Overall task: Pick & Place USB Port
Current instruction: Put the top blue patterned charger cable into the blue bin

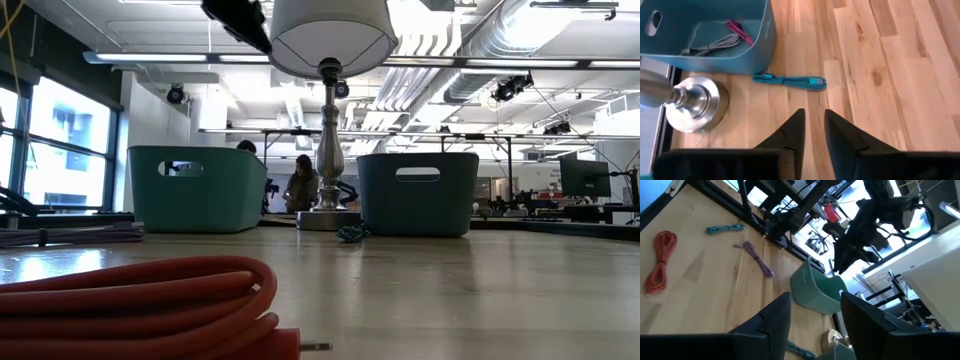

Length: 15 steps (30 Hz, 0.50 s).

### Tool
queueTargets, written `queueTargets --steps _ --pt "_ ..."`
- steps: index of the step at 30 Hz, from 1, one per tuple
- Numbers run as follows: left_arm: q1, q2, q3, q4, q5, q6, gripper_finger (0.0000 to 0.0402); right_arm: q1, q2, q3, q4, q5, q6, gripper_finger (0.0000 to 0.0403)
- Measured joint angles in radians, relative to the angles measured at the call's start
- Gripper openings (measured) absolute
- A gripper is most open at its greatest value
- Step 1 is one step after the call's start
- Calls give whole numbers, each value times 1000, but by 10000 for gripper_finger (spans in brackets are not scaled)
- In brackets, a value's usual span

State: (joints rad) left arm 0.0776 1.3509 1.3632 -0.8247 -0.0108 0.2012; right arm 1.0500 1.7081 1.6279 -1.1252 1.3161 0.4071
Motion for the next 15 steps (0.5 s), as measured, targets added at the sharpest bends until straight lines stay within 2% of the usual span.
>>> queueTargets --steps 10,15 --pt "1 48 -1 63 -15 -28 195 0 0 0 2 -51 23 165" --pt "1 53 0 62 -59 -285 235 4 0 0 2 -50 22 165"
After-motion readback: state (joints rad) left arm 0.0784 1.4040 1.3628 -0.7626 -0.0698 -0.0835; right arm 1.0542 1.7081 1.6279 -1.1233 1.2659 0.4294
